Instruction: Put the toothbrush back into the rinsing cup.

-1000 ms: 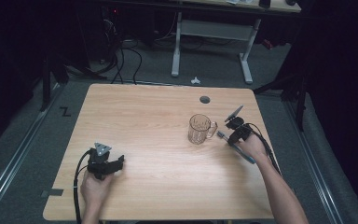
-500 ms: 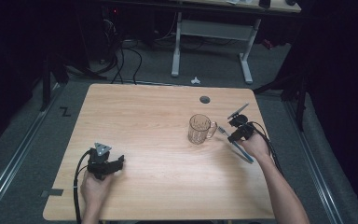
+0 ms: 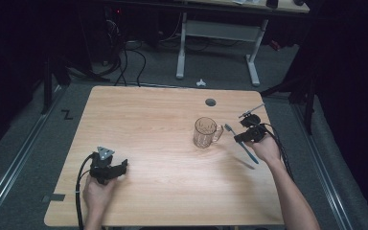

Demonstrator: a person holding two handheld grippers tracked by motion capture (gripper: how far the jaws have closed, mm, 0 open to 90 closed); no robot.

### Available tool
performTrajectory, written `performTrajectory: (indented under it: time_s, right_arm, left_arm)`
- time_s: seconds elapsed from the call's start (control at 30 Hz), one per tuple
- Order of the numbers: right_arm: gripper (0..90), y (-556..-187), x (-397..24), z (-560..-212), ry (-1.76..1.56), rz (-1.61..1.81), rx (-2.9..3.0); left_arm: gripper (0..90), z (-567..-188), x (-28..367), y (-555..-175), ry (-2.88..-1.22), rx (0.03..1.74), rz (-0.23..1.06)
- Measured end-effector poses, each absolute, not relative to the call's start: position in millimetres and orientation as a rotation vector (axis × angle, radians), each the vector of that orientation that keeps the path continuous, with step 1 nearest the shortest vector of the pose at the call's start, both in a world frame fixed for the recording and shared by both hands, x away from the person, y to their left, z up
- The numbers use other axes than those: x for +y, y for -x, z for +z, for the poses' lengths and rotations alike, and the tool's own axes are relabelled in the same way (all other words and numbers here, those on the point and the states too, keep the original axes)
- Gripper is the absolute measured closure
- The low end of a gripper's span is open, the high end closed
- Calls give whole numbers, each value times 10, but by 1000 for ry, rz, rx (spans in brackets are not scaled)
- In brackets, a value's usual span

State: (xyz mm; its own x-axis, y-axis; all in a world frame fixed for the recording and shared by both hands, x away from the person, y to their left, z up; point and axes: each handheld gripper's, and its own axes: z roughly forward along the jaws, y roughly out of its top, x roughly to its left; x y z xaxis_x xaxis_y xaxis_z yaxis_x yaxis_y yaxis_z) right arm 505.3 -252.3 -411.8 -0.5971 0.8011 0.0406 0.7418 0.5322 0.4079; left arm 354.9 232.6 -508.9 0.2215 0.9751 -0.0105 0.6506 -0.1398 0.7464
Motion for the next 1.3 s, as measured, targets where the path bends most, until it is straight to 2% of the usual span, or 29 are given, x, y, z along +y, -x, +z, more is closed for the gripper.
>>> performTrajectory:
  time_s: [1.3]
  right_arm:
    - [798, -4868, -2588, -3754, -1244, 1096, 2469]
  left_arm:
    - [277, -5089, 2325, -3550, -1868, 1499, 661]
